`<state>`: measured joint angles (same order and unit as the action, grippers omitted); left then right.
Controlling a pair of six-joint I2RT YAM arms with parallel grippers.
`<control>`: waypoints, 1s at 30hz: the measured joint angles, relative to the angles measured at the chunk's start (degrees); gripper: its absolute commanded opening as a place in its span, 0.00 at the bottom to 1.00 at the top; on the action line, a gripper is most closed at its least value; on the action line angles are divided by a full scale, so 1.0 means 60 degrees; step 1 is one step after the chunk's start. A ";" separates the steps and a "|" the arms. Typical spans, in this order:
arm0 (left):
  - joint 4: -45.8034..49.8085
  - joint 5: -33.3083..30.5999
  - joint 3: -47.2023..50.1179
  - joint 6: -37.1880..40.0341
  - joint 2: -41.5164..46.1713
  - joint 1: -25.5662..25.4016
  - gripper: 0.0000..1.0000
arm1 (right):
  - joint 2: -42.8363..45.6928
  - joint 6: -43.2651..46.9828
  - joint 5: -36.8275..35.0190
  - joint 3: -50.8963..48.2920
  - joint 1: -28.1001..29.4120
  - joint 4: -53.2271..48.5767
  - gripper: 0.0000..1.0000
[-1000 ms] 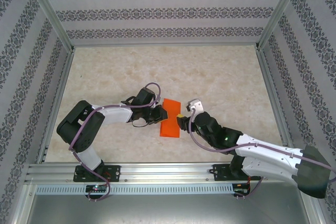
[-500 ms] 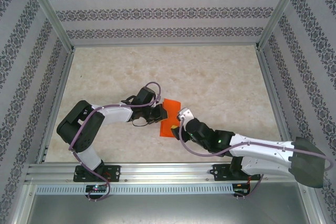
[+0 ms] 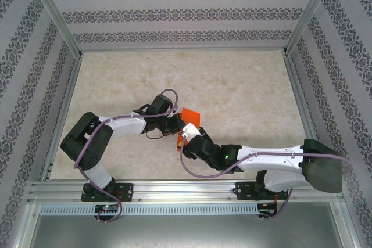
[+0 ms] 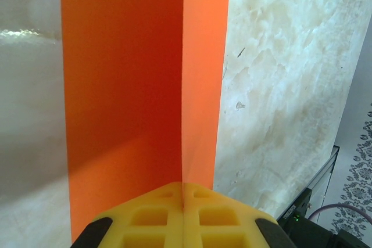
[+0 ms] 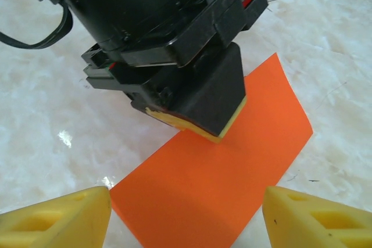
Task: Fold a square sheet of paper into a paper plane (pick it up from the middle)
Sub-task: Fold the triangle a second time at the center of the table.
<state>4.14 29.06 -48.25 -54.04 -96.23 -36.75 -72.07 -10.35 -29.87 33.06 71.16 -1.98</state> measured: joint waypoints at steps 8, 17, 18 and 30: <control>0.0178 -0.0186 -0.0004 0.0142 0.0073 0.0000 0.07 | 0.0000 0.0189 -0.0011 0.0000 0.0080 0.0025 0.68; 0.0244 -0.0215 -0.0004 0.0171 0.0091 0.0000 0.07 | 0.0463 0.0259 -0.0022 -0.0076 0.0266 -0.0219 0.68; 0.0248 -0.0215 -0.0004 0.0171 0.0091 0.0000 0.07 | 0.0583 0.0259 -0.0022 -0.0109 0.0270 -0.0229 0.69; 0.0251 -0.0215 -0.0004 0.0175 0.0091 0.0000 0.07 | 0.0820 0.0299 0.0262 -0.0215 0.0266 -0.0280 0.69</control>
<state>5.65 27.77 -48.27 -52.99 -95.68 -36.75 -67.16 -8.56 -28.29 31.77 72.75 -3.66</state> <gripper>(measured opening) 0.075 0.688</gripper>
